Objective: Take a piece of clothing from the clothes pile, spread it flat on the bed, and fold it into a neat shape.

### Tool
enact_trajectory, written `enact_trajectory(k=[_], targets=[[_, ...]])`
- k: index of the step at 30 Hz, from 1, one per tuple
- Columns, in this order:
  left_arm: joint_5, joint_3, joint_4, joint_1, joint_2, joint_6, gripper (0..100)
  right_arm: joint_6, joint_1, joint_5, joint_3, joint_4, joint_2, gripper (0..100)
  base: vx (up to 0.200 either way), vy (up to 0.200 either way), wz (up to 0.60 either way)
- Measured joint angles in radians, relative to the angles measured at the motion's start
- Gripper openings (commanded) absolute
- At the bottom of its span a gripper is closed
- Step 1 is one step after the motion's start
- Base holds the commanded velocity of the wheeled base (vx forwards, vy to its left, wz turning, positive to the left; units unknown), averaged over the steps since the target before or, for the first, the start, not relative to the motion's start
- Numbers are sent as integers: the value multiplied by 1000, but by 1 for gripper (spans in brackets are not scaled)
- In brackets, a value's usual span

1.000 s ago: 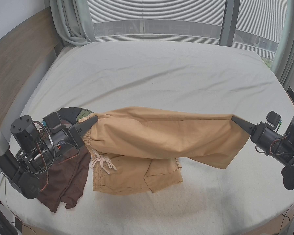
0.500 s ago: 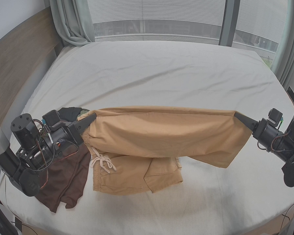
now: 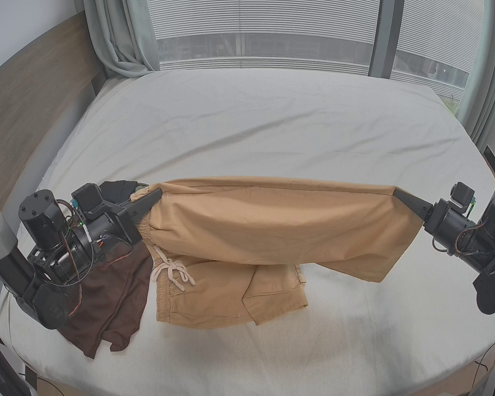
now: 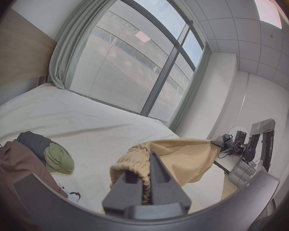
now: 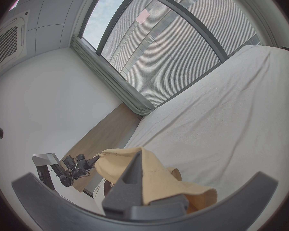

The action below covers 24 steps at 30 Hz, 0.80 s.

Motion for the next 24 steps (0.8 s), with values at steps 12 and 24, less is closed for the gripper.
enact_trajectory(k=[12,24], targets=[[1,-3,0,17,21,26,0,1,-8,-5,-18,0,10,0,0,0,0],[5,-29,0,19,20,16,0,-4,0,-9,-55,0,44,0,0,0,0]])
